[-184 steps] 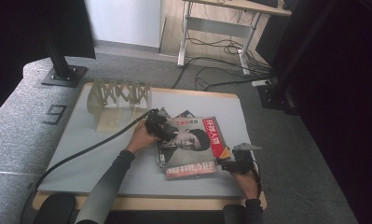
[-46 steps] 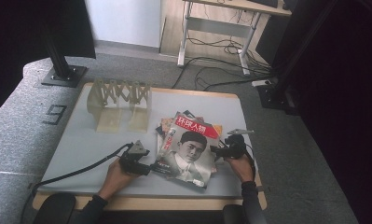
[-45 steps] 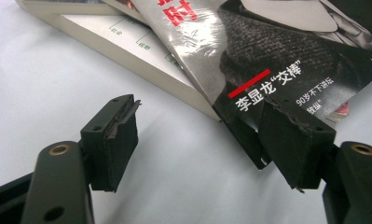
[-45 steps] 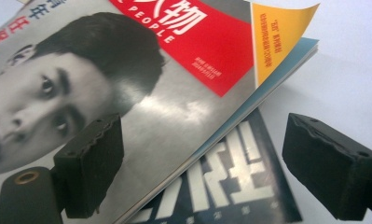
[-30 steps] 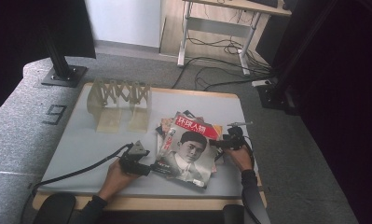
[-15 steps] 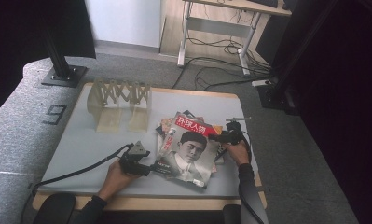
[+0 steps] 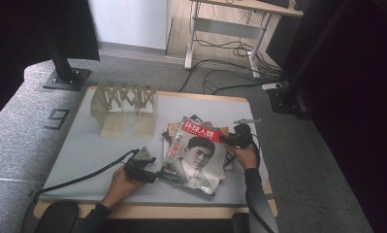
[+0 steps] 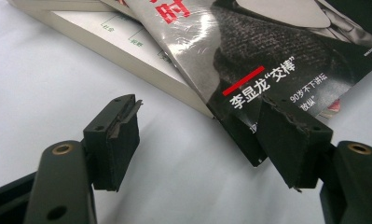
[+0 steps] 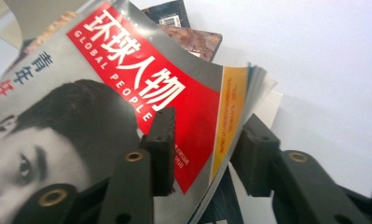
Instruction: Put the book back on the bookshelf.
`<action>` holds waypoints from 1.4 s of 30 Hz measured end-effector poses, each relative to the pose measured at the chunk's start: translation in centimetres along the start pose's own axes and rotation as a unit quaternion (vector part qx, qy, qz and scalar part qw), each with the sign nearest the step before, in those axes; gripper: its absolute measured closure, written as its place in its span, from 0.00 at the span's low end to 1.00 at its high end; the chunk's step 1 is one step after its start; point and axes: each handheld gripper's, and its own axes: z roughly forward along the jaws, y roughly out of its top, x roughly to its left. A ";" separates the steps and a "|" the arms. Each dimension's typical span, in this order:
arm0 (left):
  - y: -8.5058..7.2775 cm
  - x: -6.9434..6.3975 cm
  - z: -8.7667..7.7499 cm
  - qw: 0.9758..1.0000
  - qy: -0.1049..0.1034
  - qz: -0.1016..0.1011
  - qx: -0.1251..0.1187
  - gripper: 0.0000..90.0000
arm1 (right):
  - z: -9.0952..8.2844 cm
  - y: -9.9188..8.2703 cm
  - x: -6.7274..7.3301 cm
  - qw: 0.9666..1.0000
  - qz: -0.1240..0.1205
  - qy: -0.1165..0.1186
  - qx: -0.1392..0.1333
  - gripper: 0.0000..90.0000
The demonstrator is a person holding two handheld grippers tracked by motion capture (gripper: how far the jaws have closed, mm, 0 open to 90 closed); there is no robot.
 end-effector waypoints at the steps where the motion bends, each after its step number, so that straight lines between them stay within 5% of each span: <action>1: 0.0 0.0 0.0 1.000 0.000 0.000 0.000 0.33 | 0.0 0.0 0.1 1.000 -0.003 -0.004 0.001 0.71; 3: 0.0 0.0 0.0 1.000 0.000 -0.002 0.002 0.30 | -0.4 0.2 0.3 1.000 -0.009 -0.006 -0.007 0.85; 6: 0.0 0.0 0.1 1.000 0.004 -0.007 0.001 0.28 | -1.0 0.5 0.6 1.000 -0.013 -0.002 -0.013 0.91; 20: 0.1 0.3 0.1 1.000 -0.024 0.000 0.015 0.08 | -3.1 2.2 2.6 0.999 -0.037 0.018 -0.036 0.94; 37: 0.6 0.3 -0.4 1.000 -0.028 0.003 0.004 0.16 | -5.9 3.9 5.5 0.995 -0.074 0.028 -0.067 0.95; 42: 2.1 -0.2 -0.3 0.999 -0.020 0.033 0.016 0.16 | -6.5 4.1 6.0 0.993 -0.082 0.030 -0.074 0.95</action>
